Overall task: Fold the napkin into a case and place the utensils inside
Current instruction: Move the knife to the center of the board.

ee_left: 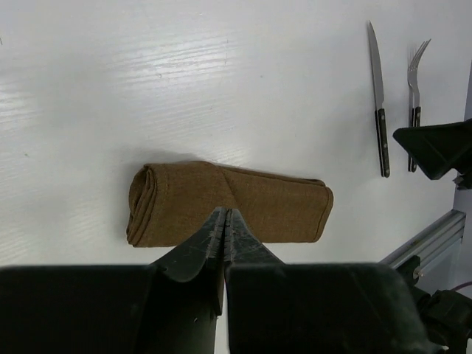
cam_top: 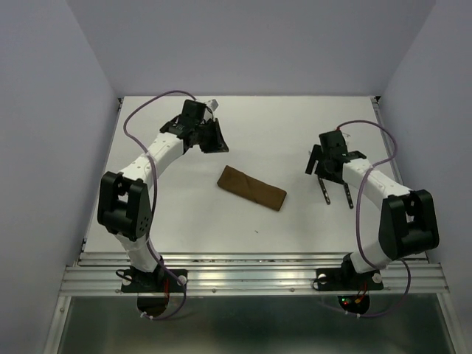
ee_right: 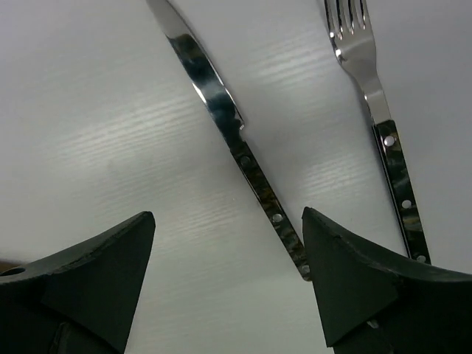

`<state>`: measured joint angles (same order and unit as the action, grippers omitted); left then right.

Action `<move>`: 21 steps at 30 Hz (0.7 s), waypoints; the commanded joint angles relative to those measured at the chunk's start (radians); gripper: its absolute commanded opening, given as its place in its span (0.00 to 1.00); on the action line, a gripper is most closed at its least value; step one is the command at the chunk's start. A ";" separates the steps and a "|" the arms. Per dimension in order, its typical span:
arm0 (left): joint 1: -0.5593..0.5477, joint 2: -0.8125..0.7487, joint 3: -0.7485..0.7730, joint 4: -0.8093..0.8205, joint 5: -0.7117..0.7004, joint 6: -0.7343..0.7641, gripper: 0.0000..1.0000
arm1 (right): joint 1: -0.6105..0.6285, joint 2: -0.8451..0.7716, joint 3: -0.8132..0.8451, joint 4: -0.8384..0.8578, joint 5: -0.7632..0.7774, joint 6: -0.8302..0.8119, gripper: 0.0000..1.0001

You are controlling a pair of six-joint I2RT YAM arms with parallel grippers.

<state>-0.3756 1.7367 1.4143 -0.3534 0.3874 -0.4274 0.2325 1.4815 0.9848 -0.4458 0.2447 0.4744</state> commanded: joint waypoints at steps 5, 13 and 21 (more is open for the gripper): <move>0.003 -0.115 -0.009 -0.075 -0.012 0.047 0.12 | -0.030 0.057 -0.032 -0.117 0.047 0.003 0.85; 0.003 -0.166 -0.106 -0.044 0.021 0.039 0.12 | -0.073 0.161 -0.057 -0.047 -0.039 -0.057 0.70; 0.004 -0.143 -0.055 -0.068 0.005 0.045 0.12 | -0.073 0.163 0.012 -0.051 -0.366 -0.010 0.51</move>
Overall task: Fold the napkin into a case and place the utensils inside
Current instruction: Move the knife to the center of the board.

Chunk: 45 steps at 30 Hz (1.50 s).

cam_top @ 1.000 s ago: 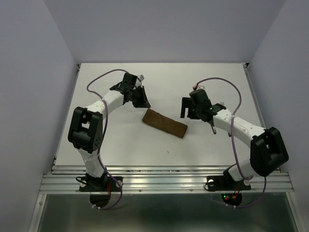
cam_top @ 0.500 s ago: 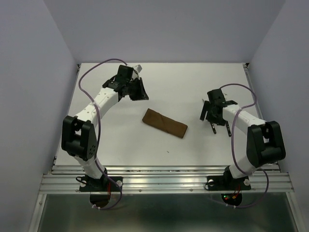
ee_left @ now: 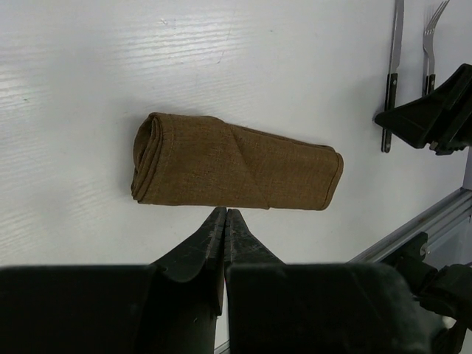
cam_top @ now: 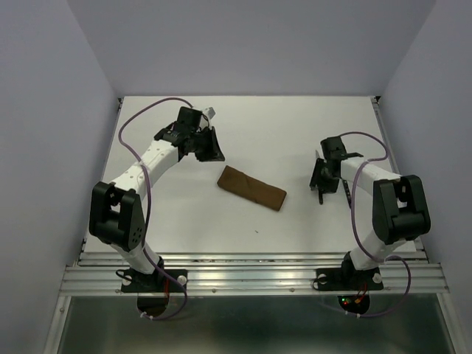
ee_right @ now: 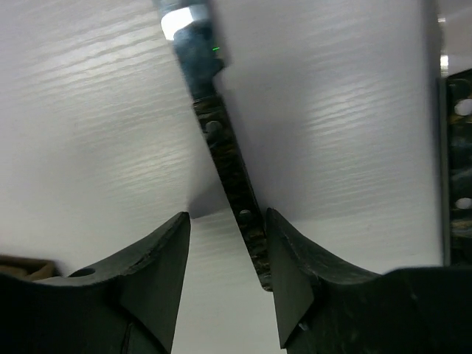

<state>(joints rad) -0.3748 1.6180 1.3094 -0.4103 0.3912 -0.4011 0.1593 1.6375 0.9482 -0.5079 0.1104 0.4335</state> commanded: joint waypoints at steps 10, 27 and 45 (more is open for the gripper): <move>0.022 -0.013 0.067 -0.018 0.008 0.031 0.12 | 0.100 0.177 0.295 0.097 -0.281 0.117 0.49; 0.033 -0.059 0.018 -0.036 0.018 0.051 0.12 | 0.100 0.118 0.473 -0.268 0.077 -0.055 0.54; 0.033 -0.124 -0.065 -0.018 0.006 0.045 0.12 | 0.100 0.116 0.231 -0.129 0.055 -0.050 0.08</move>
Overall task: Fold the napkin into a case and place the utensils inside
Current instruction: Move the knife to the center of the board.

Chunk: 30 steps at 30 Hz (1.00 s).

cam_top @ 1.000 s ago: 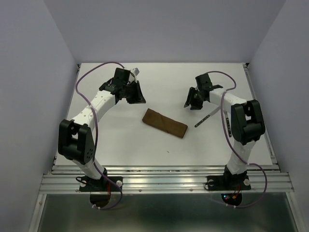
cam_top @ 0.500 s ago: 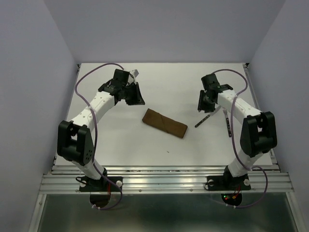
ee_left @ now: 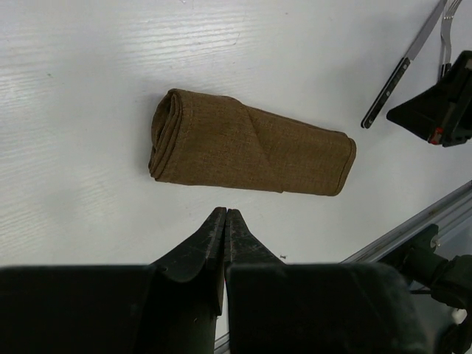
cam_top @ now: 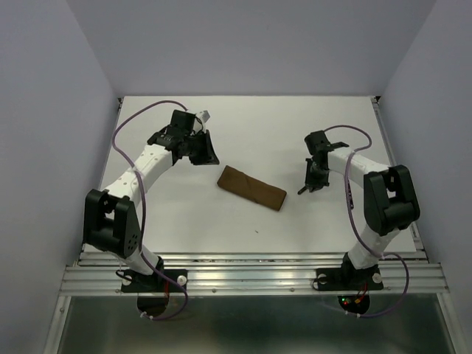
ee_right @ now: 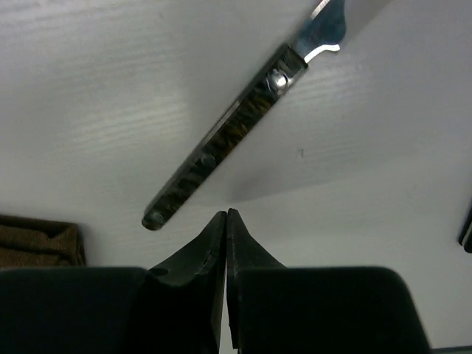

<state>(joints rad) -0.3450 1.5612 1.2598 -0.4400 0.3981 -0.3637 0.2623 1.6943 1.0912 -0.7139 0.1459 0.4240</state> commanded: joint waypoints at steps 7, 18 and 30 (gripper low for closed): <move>0.003 -0.089 -0.031 0.024 -0.024 -0.001 0.12 | -0.003 0.256 0.281 0.129 0.011 -0.114 0.08; 0.003 -0.047 -0.011 0.018 -0.025 0.002 0.12 | 0.006 0.328 0.513 0.100 -0.048 -0.172 0.13; 0.003 -0.039 0.012 0.007 -0.014 0.035 0.12 | 0.006 0.277 0.481 0.090 0.066 -0.347 0.59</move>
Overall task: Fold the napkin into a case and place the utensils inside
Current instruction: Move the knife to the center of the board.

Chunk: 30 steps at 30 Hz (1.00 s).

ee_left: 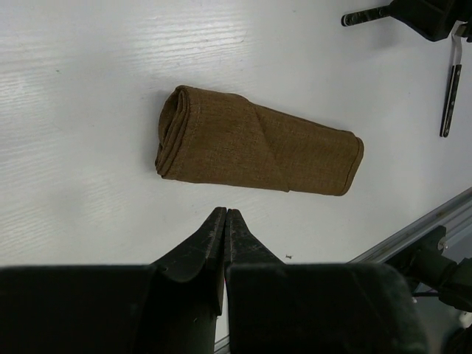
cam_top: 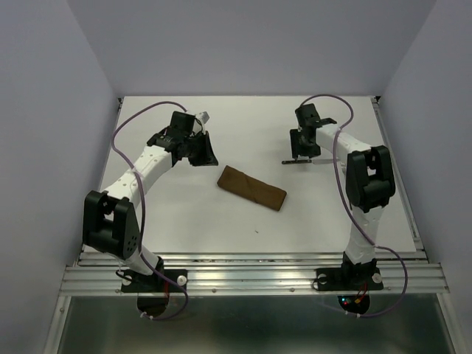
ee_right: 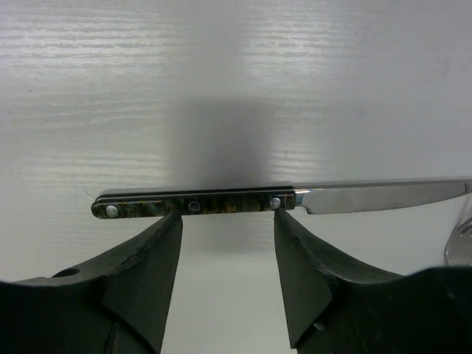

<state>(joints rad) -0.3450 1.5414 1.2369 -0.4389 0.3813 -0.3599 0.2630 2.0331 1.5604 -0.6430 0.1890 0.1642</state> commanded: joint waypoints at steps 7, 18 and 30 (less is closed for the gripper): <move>0.003 -0.032 0.022 0.002 0.002 0.029 0.12 | -0.014 -0.037 0.081 -0.038 0.027 -0.228 0.49; 0.003 -0.067 0.015 -0.034 -0.001 0.039 0.12 | -0.033 -0.008 0.067 -0.090 0.034 -0.334 0.64; 0.003 -0.015 0.035 -0.058 0.054 0.073 0.13 | -0.033 0.019 -0.005 -0.124 0.024 -0.371 0.67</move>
<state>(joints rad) -0.3450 1.5246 1.2373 -0.4744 0.4057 -0.3252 0.2356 2.0277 1.5528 -0.7635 0.2100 -0.1703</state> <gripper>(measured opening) 0.129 0.668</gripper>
